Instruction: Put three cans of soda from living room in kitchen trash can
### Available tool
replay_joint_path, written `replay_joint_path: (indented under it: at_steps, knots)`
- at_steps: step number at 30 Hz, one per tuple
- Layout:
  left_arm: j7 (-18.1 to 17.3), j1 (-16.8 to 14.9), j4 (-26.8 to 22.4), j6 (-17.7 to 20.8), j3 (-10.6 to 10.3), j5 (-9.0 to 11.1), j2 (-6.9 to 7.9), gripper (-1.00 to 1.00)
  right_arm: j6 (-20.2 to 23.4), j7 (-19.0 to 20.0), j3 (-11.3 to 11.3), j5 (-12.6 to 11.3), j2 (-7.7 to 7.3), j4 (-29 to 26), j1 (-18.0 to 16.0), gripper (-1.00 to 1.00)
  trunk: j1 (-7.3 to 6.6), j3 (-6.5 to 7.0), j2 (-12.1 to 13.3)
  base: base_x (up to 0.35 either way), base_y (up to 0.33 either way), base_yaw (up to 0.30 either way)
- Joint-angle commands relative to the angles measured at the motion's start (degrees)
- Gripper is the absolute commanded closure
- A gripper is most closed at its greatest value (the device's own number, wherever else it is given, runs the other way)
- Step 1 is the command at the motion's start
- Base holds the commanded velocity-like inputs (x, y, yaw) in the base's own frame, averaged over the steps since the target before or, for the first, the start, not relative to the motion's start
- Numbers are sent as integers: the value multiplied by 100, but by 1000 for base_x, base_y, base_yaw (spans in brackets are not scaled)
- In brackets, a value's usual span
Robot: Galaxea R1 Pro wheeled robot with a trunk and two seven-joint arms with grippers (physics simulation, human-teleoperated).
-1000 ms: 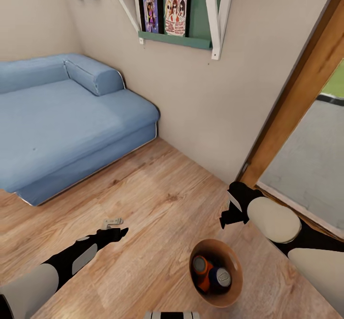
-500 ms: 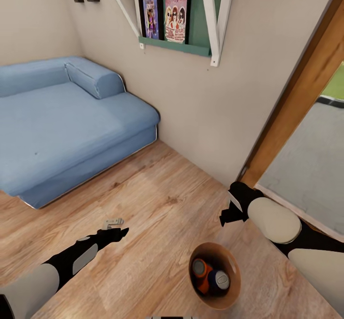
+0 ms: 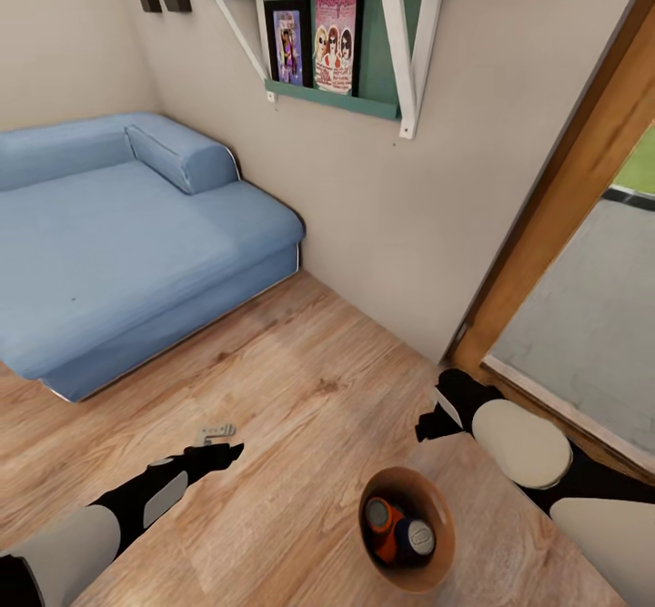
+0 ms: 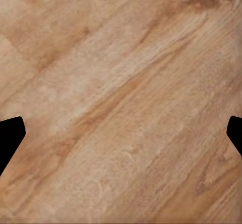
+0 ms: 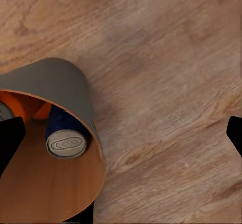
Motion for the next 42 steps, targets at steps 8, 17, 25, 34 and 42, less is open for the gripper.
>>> replay_joint_path:
  at_steps: [8, 17, 25, 34, 42]
  knots:
    - [1, 2, 66, 7, -2, 2, -29, -100, -844, -27, -43, -46, -27, -2, 589, -100, -176, 144, 322, 0, 0, 0]
    - [-1, 1, 82, 16, -8, 0, -30, -100, -2026, 21, -65, -70, -275, 1, 1358, -100, -374, 306, 683, 0, 0, 0]
    - [6, 2, 85, 22, -9, -1, -31, -100, -2822, -78, -322, -57, -321, -2, 1849, -100, -550, 449, 1004, 0, 0, 0]
    - [6, 2, 95, 89, -85, -9, -43, -100, -3582, -128, -398, -55, -396, -2, 2500, -100, -747, 611, 1365, 0, 0, 0]
    - [15, 2, 884, 84, -250, -478, -457, -100, -3745, -247, -533, -55, -430, -2, 2897, -100, -923, 755, 1686, 0, 0, 0]
